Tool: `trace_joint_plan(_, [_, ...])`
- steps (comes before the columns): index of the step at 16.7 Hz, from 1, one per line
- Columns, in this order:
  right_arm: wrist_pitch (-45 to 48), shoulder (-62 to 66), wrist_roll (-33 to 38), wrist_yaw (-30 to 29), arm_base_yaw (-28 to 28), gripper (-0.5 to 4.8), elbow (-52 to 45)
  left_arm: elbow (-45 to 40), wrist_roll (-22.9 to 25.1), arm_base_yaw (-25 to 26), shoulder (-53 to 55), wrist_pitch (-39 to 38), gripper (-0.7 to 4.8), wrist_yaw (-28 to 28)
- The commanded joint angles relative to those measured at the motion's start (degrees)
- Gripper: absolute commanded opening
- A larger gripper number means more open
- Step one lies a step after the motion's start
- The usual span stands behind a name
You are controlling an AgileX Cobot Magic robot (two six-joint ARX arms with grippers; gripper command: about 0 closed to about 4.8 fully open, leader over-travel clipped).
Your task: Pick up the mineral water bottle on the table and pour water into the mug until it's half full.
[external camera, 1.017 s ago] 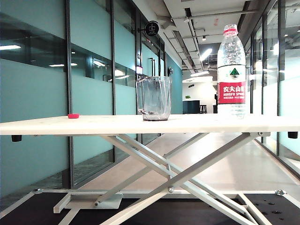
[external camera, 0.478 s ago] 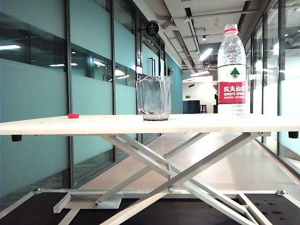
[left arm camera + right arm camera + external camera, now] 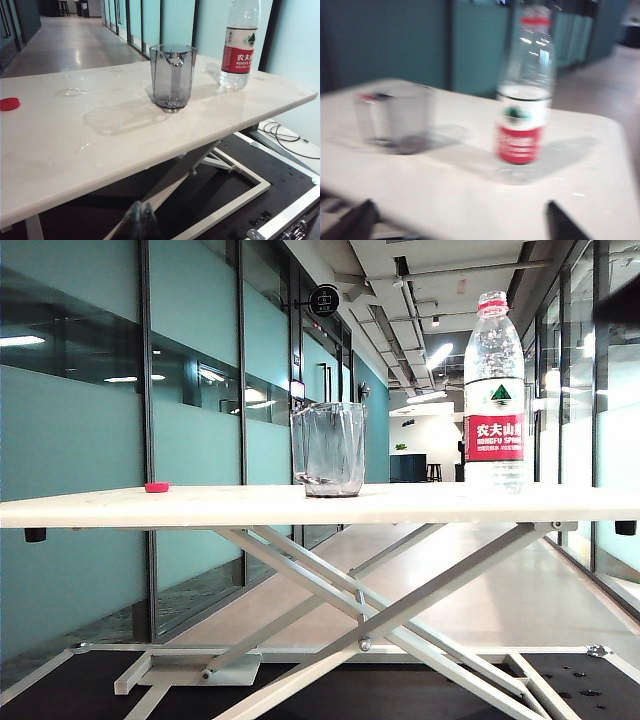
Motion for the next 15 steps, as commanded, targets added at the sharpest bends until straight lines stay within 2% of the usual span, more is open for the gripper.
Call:
trace_joint_plan(1, [12.48, 18.53, -0.87, 2.03, -0.81, 4.79, 6.54, 0.13, 0.39, 0.0, 0.04, 0.48, -0.05, 0.35])
trace_joint_plan(2, [18.4, 30.27, -0.63, 0.04, -1.18, 4.79, 11.08, 0.13, 0.39, 0.02, 0.04, 0.17, -0.05, 0.37])
trace_joint_plan(5, [24.81, 46.4, 0.39, -0.98, -1.51, 4.79, 18.69, 0.13, 0.37, -0.02, 0.04, -0.81, -0.05, 0.39])
trace_joint_plan(7, [29.77, 58.64, 4.09, -3.28, -2.27, 4.79, 25.2, 0.13, 0.35, 0.0, 0.04, -1.7, -0.05, 0.48])
trace_joint_plan(15, [34.97, 76.28, 4.09, -7.8, -2.4, 4.79, 38.23, 0.13, 0.55, 0.0, 0.04, -1.86, -0.05, 0.57])
